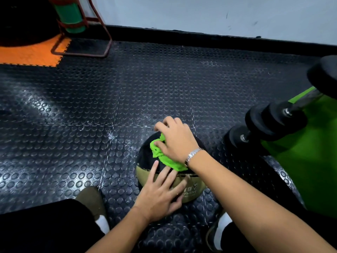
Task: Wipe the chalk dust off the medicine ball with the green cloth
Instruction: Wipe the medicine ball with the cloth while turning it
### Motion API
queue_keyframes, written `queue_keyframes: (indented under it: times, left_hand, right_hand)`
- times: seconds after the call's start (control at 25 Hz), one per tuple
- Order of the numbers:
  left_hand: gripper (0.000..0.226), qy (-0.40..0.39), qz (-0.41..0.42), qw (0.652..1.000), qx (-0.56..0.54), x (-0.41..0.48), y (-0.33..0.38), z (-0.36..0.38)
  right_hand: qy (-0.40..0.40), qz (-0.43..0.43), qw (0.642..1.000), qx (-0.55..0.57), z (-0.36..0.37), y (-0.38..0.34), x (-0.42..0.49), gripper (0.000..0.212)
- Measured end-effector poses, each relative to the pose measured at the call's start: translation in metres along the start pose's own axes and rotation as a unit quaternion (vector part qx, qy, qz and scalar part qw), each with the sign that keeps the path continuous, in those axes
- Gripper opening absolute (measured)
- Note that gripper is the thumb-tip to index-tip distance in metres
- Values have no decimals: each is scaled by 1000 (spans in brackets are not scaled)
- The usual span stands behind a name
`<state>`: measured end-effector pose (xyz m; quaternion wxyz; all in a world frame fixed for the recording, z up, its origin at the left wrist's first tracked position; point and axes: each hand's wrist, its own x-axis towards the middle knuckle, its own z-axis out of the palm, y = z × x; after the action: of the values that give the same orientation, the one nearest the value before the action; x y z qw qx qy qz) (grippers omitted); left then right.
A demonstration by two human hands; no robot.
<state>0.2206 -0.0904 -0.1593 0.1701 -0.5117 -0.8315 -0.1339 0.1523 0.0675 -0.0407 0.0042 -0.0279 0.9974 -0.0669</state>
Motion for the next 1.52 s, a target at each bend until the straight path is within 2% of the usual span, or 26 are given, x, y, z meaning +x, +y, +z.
queue_keyframes:
  times: [0.04, 0.08, 0.16, 0.24, 0.32, 0.36, 0.4, 0.48, 0.56, 0.6, 0.72, 0.76, 0.88, 0.92, 0.96, 1.0, 1.08, 1.16, 1.24, 1.32, 1.4, 1.52]
  left_hand:
    - [49, 2, 0, 1000, 3, 0, 0, 1]
    - [50, 8, 4, 1000, 4, 0, 0, 3]
    - [52, 28, 17, 999, 2, -1, -1, 5]
    - [55, 49, 25, 998, -4, -2, 0, 8]
    - [54, 61, 27, 998, -6, -4, 5, 13]
    - [54, 67, 28, 997, -6, -4, 7, 15]
    - [54, 73, 28, 997, -6, -4, 7, 18]
    - [57, 90, 30, 995, -3, -10, 3, 22]
    - [62, 111, 29, 993, 12, -17, 3, 24]
    - [64, 121, 27, 992, 19, -19, 6, 25]
    - [65, 127, 25, 991, 25, -24, 12, 25]
    - [65, 125, 29, 991, 24, -25, 11, 25]
    - [65, 115, 25, 993, 12, -32, 6, 22]
    - [66, 113, 24, 993, 14, -35, 7, 21]
    - [66, 116, 26, 993, 17, -38, 9, 22]
    - [64, 118, 29, 992, 20, -39, 11, 23]
    - [63, 113, 35, 993, 24, -44, 13, 26]
    - [65, 112, 43, 993, 13, -48, 13, 26]
    - [63, 115, 58, 992, -1, -50, 10, 23]
    - [54, 106, 79, 991, 0, -51, 9, 21]
    - [49, 87, 96, 992, 10, -49, 11, 20]
    - [47, 70, 108, 992, -11, -45, 22, 7]
  right_hand:
    - [32, -71, 997, 7, 2, 2, -5, 35]
    - [27, -137, 990, 15, 5, 6, -12, 37]
    - [18, -188, 982, 18, 14, 23, -23, 38]
    - [62, -109, 992, 35, 24, 35, -22, 35]
    - [119, 34, 992, 33, 28, 28, -12, 39]
    - [118, 68, 990, 19, 28, 20, -6, 44]
    - [100, 55, 993, 0, 27, 13, -4, 50]
    - [40, -94, 994, -46, 25, 6, -11, 59]
    - [-1, -239, 969, -63, 22, 16, -11, 49]
    - [-10, -244, 968, -63, 22, 19, -5, 44]
    - [-23, -102, 990, -99, 27, -6, 23, 45]
    - [-26, -123, 985, -118, 31, -21, 27, 47]
    - [-71, -334, 934, -103, 35, -54, 10, 50]
    - [-83, -370, 918, -119, 32, -55, 4, 49]
    - [-89, -371, 914, -137, 29, -51, 6, 48]
    - [-95, -337, 925, -145, 27, -44, 16, 48]
    - [-114, -201, 964, -128, 25, -26, 43, 53]
    - [-165, -39, 985, -31, 21, 7, 64, 53]
    - [-176, 91, 974, 113, 26, 45, 59, 52]
    - [-110, 184, 958, 188, 34, 72, 25, 59]
    - [0, 270, 938, 219, 43, 83, -20, 60]
    - [130, 321, 914, 212, 48, 67, -69, 39]
